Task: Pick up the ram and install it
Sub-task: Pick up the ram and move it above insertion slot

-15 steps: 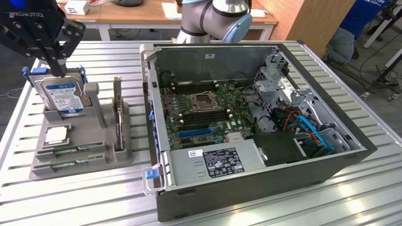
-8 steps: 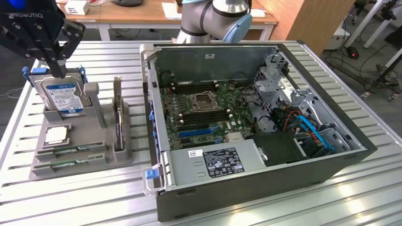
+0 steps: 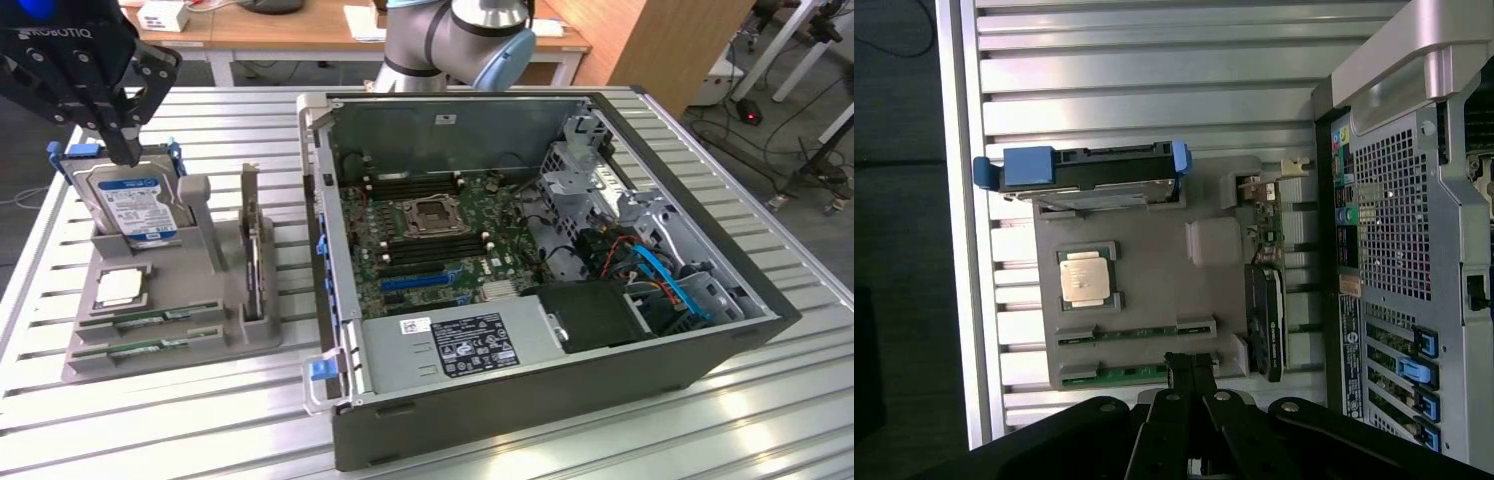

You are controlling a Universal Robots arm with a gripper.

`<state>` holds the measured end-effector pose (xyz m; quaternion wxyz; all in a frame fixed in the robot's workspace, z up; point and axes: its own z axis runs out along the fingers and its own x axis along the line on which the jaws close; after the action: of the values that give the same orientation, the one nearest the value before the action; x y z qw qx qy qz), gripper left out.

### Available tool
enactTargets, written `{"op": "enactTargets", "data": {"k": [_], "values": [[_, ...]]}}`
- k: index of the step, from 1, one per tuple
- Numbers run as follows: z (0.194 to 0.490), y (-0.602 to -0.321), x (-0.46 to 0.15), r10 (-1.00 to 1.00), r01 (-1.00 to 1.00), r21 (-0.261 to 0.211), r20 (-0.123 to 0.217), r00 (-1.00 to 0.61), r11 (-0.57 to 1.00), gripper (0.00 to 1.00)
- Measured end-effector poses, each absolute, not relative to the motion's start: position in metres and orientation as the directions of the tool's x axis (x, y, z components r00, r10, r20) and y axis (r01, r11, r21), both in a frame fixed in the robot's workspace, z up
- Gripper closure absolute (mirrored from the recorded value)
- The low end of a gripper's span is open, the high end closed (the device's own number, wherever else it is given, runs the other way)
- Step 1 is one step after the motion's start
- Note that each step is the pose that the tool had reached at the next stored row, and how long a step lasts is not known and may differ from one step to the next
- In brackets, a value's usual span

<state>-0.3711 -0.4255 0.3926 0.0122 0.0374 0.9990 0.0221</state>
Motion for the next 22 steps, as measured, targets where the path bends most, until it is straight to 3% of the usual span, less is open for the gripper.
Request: {"op": "enactTargets", "data": {"k": [22], "values": [[0.3921, -0.4255, -0.3712, -0.188, -0.188, 0.045, -0.023, -0.982, 0.981, 0.91]]}}
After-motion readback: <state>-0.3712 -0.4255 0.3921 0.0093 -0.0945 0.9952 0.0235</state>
